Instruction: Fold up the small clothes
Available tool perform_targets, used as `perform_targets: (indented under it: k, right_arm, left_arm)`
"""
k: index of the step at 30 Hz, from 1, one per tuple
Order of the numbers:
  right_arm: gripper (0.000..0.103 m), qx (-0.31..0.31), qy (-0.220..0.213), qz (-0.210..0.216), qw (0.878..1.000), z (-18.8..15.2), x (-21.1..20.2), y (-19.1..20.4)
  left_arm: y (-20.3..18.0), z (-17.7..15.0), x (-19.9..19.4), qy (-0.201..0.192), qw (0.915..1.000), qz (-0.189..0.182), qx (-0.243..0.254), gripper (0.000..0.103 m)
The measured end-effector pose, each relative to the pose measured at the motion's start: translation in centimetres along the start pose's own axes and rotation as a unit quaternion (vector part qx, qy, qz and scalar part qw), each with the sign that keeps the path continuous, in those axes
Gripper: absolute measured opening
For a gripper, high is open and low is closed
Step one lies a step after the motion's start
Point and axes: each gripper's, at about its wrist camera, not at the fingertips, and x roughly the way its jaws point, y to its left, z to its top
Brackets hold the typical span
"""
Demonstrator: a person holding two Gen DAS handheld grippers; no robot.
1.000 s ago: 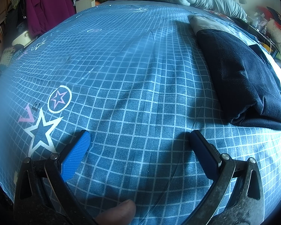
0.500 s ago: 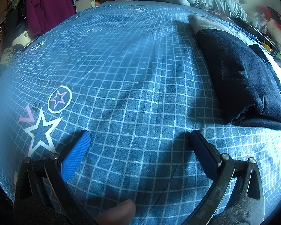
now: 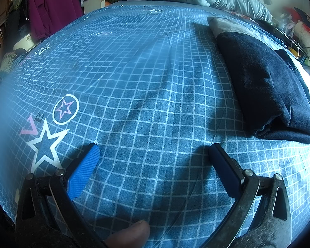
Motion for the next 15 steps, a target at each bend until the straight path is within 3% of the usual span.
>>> perform_targets:
  k: [15]
  right_arm:
    - [0.103,0.0,0.0,0.0,1.0,-0.02,-0.02,-0.02]
  left_arm:
    - [0.01,0.0,0.0,0.0,1.0,0.0,0.0,0.103]
